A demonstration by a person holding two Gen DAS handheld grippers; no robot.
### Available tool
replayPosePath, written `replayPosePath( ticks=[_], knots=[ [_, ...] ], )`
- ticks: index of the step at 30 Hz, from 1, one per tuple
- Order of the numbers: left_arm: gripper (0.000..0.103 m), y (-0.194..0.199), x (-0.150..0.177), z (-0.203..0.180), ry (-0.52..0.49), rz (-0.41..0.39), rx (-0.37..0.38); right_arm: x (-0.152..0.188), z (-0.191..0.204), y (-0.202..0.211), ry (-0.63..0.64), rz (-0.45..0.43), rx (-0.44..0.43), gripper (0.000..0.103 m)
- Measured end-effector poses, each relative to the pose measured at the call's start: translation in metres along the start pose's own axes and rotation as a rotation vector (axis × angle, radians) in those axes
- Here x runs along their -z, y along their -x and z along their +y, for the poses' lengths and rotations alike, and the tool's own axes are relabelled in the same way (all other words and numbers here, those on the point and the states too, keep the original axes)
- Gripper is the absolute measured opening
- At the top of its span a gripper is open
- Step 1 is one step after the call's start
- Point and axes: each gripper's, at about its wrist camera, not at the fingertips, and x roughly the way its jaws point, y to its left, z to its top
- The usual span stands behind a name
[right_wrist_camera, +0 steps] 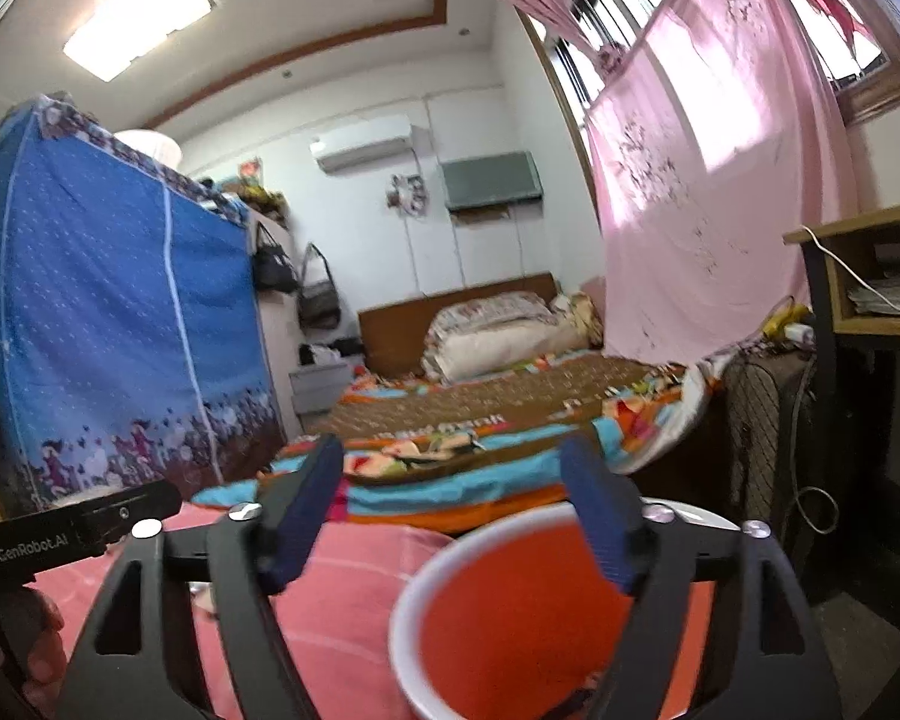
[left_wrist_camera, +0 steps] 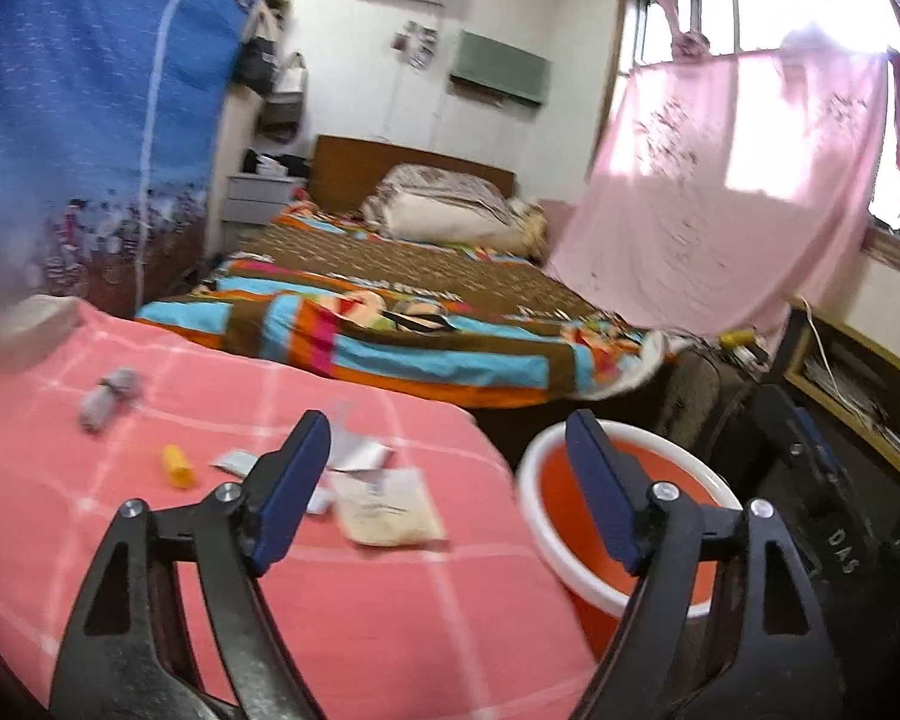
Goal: Collect trash
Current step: 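Move both tools back over the bedspread toward the remaining trash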
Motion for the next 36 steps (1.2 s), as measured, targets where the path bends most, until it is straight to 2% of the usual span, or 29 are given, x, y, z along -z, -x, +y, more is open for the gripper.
replayPosePath(
  ticks=[5, 7, 9, 21, 31, 34, 36],
  knots=[
    [0.095, 0.018, -0.004, 0.032, 0.034, -0.054, -0.072, -0.001, 0.021, 0.000, 0.003, -0.046, -0.056, 0.083],
    [0.103, 0.027, -0.005, 0.044, 0.046, -0.084, -0.104, -0.001, 0.030, -0.002, 0.004, -0.054, -0.079, 0.093],
    [0.103, 0.034, -0.005, 0.054, 0.059, -0.115, -0.127, -0.001, 0.039, -0.005, 0.005, -0.057, -0.096, 0.103],
    [0.103, 0.061, -0.007, 0.103, -0.005, -0.211, -0.266, 0.009, 0.096, -0.018, 0.081, -0.050, -0.225, 0.103],
    [0.103, 0.066, -0.017, 0.126, -0.059, -0.263, -0.277, 0.007, 0.140, -0.039, 0.200, -0.019, -0.348, 0.103],
    [0.103, 0.059, -0.019, 0.130, -0.060, -0.246, -0.274, 0.008, 0.142, -0.048, 0.212, 0.004, -0.389, 0.103],
    [0.103, 0.053, -0.018, 0.132, -0.056, -0.216, -0.265, 0.009, 0.143, -0.061, 0.220, 0.052, -0.426, 0.103]
  ],
)
